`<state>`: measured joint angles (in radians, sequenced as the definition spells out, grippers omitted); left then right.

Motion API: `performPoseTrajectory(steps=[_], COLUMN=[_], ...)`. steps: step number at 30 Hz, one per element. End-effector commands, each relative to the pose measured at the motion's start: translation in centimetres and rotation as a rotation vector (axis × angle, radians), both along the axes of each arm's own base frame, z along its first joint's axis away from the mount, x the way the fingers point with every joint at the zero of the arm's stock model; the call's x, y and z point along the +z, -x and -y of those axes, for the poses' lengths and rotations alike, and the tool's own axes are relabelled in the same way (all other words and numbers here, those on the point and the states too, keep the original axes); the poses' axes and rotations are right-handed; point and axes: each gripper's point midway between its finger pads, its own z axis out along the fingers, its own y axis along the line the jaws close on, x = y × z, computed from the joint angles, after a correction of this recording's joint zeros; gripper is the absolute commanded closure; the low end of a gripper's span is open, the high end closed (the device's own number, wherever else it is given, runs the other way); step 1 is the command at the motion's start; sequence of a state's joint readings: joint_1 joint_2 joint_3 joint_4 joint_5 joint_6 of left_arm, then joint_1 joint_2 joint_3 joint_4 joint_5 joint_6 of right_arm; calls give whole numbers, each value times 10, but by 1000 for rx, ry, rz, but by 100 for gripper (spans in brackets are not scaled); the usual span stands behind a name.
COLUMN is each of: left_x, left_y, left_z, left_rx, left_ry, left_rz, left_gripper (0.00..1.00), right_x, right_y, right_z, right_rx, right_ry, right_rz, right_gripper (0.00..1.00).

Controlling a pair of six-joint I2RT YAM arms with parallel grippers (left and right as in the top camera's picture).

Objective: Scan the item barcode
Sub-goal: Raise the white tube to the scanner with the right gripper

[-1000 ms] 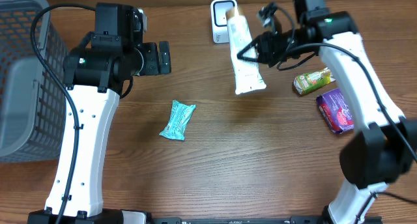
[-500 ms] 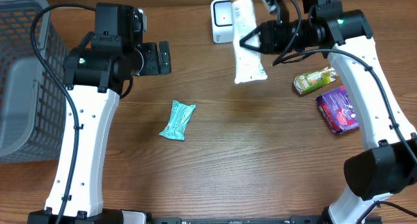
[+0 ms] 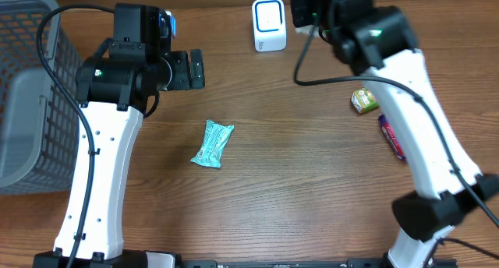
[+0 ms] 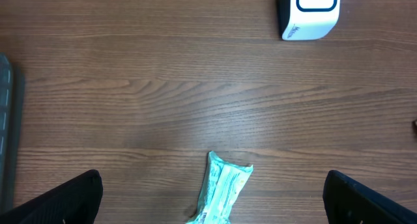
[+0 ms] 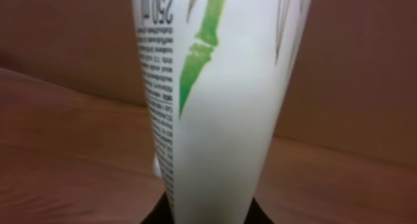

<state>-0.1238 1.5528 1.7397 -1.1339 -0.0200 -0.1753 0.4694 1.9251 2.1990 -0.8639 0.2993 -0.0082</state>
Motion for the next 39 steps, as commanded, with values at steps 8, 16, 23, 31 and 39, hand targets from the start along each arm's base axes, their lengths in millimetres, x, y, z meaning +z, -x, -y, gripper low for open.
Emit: performPoseTrajectory(steps=[8,16,23,31,39], left_x=[-5,-5,-5,-5,-5], left_y=[-2,-2,-2,-2,-2], left_z=[0,0,0,0,0], left_rx=[-16,-15,-16,-15,-16], left_ry=[-19,-20,-19,-20,-19], left_rz=[-12,-12,-12,-12,-12], left_gripper=[0,0,0,0,0], right_x=[-75,-136,-173,-207,-227], right_y=[-81,-117,-128,-133,-133], right_z=[7,-12,-18,0,12], right_rx=[-102,61,99,87,-2], right_ry=[673,987,1036,1083,1010], right_rz=[96,90,69,-2,-36], right_gripper=[96,96,96,96,96])
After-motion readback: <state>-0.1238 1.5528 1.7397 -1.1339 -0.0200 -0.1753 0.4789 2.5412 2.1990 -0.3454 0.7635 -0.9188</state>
